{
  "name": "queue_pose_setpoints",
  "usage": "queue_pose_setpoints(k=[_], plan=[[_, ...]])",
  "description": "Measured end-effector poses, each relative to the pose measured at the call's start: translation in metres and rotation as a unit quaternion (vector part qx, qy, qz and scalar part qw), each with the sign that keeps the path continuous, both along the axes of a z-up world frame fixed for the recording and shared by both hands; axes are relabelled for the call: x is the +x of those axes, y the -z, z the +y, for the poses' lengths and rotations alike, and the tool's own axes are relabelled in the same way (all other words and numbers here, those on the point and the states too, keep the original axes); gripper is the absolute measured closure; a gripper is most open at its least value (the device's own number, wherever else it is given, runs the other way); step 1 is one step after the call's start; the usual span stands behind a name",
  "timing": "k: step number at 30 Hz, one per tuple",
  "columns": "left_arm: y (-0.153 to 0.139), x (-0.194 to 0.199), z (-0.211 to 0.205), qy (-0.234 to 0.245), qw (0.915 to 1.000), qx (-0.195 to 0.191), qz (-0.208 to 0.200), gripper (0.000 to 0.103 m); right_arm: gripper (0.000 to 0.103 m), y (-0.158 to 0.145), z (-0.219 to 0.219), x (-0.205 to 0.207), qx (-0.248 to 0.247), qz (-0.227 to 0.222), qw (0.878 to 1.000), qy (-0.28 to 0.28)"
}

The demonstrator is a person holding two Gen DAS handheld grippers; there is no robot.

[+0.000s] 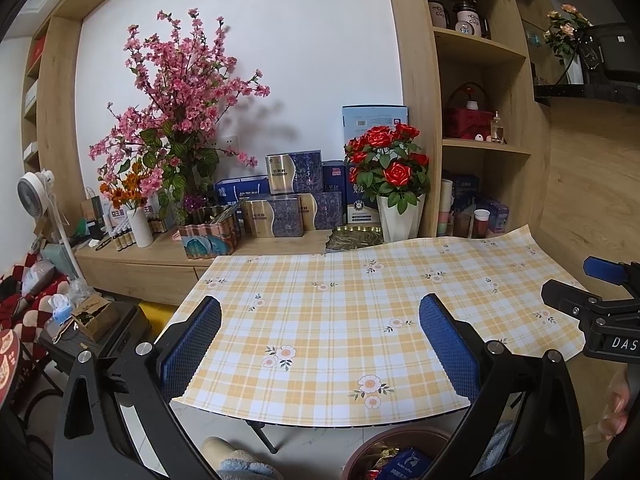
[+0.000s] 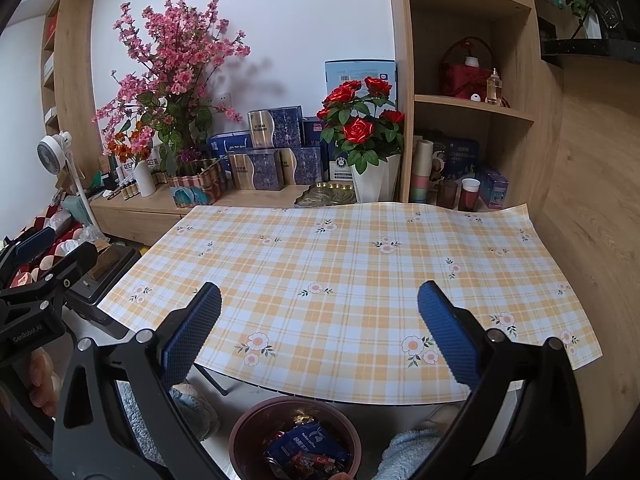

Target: Collect trash

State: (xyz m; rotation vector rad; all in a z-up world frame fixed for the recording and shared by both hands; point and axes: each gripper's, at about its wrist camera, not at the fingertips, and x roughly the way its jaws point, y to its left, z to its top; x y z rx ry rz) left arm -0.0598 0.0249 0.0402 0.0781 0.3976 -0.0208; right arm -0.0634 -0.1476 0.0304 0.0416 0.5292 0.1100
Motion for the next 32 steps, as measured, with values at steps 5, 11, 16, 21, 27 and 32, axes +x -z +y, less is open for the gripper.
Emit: queue_pose_setpoints(k=[5,11,16,21,27,32], plan=[[0.000,0.000,0.001,0.000,1.0000,-0.001,0.000,0.006,0.006,0.004,0.002,0.001,-0.002,0.002,1.000,-0.004],[0.001,0.002,0.011,-0.017,0.9996,-0.022,0.008,0.006,0.006,0.004,0.003,0.000,-0.002,0.001,1.000,-0.004],[0.001,-0.002,0.013,-0.020,0.9996,-0.019,0.000,0.006,0.006,0.001,0.004,0.000,-0.001,0.000,1.000,-0.004],[0.000,0.000,0.012,-0.016,0.9996,-0.024,0.004,0.006,0.006,0.000,0.004,0.000,-0.002,-0.001,1.000,-0.006],[-0.001,-0.003,0.010,-0.018,0.9997,-0.014,-0.002,0.006,0.006,-0.003,0.004,0.000,0.001,-0.002,1.000,-0.002],[-0.004,-0.004,0.009,-0.021,0.9997,-0.011,-0.006,0.006,0.006,-0.006,0.001,0.000,0.003,-0.005,1.000,-0.001]])
